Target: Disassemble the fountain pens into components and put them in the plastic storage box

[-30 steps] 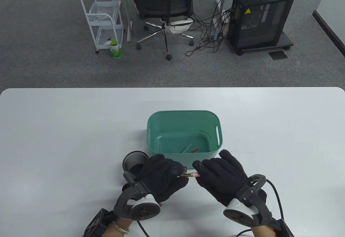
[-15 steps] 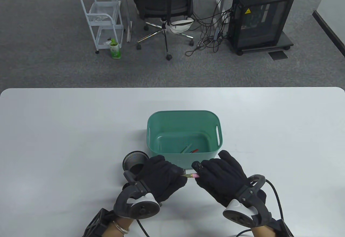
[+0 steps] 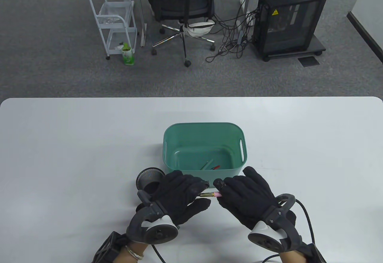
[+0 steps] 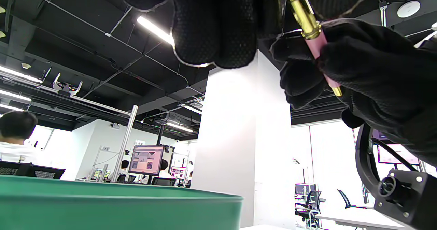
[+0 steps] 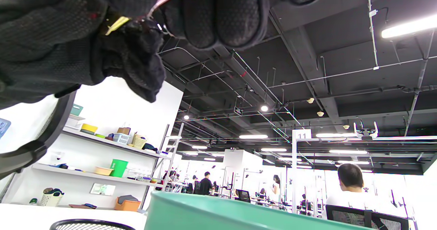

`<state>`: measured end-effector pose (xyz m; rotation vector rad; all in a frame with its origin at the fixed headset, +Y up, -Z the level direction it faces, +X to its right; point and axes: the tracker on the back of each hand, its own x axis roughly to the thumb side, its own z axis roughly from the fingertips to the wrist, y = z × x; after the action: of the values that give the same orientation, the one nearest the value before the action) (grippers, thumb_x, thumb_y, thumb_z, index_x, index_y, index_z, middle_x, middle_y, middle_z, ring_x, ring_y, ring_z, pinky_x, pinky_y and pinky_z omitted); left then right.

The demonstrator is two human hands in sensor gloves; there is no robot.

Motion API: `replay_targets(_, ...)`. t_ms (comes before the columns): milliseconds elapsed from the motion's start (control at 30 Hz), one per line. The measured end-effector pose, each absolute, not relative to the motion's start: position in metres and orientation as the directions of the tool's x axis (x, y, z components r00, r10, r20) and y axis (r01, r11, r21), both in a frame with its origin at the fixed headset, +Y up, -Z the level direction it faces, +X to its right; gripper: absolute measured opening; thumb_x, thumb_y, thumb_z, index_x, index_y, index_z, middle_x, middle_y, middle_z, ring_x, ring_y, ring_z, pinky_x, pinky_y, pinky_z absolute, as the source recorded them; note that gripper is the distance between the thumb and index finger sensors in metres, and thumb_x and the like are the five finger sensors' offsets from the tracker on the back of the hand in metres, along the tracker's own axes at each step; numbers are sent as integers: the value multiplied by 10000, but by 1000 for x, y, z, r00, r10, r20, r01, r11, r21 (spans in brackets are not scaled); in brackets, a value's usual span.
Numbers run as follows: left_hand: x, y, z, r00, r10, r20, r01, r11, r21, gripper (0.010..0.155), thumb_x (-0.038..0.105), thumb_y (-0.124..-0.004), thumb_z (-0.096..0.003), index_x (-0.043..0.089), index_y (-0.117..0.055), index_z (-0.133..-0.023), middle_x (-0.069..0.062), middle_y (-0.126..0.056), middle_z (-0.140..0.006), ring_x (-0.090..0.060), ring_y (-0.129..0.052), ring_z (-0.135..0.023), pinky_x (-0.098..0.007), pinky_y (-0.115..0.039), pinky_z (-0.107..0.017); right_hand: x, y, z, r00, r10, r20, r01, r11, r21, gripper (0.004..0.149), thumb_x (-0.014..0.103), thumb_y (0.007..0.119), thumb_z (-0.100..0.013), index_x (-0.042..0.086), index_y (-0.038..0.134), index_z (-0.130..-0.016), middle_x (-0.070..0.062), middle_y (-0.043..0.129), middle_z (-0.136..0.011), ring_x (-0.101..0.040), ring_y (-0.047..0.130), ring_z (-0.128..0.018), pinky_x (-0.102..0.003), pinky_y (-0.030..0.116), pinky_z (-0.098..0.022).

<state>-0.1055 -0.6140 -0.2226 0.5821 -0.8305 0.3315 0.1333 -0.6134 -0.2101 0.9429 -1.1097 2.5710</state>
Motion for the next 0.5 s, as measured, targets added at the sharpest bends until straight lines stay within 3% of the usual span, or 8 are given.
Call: replay_targets(500,-103,-614,-220,646,30,763,-473,800,369,449,478,-721,-652,161,-742,-970,-37,-928,-921,-234,-914,-825,-519,-600,-788,134,-613,-210,-781,-78,619,-398,-702,-590,452,497,707,-561,304,795,-960,75,844,-876,-112,863,-775,-493,585,-790)
